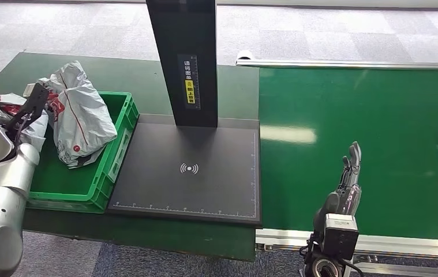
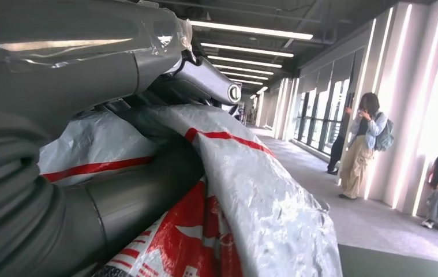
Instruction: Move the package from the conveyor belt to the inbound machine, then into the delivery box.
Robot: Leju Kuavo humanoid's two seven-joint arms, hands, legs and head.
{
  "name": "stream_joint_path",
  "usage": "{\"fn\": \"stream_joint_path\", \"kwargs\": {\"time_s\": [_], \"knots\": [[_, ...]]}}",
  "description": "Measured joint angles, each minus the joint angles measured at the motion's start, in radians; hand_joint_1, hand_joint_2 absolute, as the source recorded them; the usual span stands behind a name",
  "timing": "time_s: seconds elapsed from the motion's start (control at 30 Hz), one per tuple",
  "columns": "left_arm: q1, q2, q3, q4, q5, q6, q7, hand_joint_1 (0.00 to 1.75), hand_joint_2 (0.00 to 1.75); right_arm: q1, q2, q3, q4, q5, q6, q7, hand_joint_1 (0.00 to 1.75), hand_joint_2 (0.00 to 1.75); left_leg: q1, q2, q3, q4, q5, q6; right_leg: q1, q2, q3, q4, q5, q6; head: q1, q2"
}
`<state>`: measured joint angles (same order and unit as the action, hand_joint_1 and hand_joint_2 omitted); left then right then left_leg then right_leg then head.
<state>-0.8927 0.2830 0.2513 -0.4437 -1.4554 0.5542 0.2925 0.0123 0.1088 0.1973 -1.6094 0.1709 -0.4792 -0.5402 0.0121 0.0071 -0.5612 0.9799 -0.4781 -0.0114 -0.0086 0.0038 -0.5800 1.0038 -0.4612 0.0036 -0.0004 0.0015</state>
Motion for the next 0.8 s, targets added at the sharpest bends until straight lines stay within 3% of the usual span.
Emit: {"fn": "stream_joint_path", "kwargs": {"time_s": [0.03, 0.5, 0.7, 0.8], "knots": [[-0.002, 0.004, 0.004, 0.009, 0.007, -0.007, -0.003, 0.00, 1.75, 0.000, 0.000, 0.000, 0.000, 0.000, 0.000, 0.000, 0.00, 0.00, 0.000, 0.000, 0.000, 0.000, 0.000, 0.000, 0.000, 0.000, 0.000, 0.000, 0.000, 0.000, 0.000, 0.000], [-0.003, 0.023, 0.088, 0.035, 0.183, -0.024, -0.231, 0.00, 1.75, 0.000, -0.001, -0.001, 0.000, 0.014, 0.004, 0.010, 0.00, 0.00, 0.000, 0.000, 0.001, 0.000, 0.000, 0.000, 0.000, 0.000, 0.001, 0.000, 0.000, 0.000, 0.000, 0.000], [0.021, -0.009, 0.094, -0.038, 0.404, -0.109, -0.432, 0.00, 1.75, -0.001, -0.001, -0.010, 0.000, 0.025, 0.016, 0.014, 0.00, 0.00, 0.000, -0.001, 0.001, 0.000, 0.000, 0.000, 0.000, 0.000, 0.001, 0.000, 0.000, 0.000, 0.000, 0.000], [0.057, -0.036, 0.073, -0.124, 0.565, -0.184, -0.488, 0.00, 1.75, -0.001, 0.000, -0.018, 0.000, 0.031, 0.023, 0.018, 0.00, 0.00, 0.000, 0.000, 0.001, 0.000, 0.000, 0.000, 0.000, -0.001, 0.001, 0.000, 0.000, 0.000, 0.000, 0.000]]}}
